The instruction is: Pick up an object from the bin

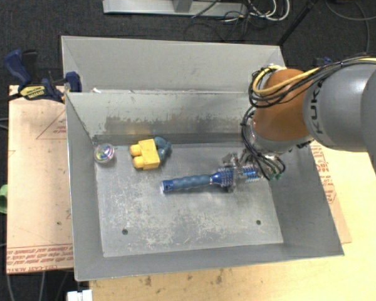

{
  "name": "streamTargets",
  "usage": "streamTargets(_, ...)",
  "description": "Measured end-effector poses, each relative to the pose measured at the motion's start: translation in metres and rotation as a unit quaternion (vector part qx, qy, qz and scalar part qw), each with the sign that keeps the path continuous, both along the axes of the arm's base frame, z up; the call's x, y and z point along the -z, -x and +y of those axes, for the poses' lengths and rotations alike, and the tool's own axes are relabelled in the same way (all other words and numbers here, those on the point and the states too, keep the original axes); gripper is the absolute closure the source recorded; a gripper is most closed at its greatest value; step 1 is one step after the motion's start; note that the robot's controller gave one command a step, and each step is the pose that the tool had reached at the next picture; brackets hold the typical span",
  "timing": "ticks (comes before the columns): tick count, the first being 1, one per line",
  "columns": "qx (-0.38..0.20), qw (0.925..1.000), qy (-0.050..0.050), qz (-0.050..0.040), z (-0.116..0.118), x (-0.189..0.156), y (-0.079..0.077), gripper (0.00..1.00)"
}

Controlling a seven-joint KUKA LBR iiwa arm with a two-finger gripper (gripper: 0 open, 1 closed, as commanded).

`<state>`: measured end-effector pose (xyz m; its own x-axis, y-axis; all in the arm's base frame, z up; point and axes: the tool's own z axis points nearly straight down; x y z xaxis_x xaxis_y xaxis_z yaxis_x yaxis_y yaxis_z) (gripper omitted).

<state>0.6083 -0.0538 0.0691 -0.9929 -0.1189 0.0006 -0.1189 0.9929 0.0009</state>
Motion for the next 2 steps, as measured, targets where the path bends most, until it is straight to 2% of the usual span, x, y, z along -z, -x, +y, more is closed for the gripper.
streamTargets(1,-0.003,1.0000,0.001,-0.0050,0.002,-0.126,0.027,1.00)
streamTargets(2,-0.188,0.9822,0.002,-0.0030,-0.089,-0.182,0.025,1.00)
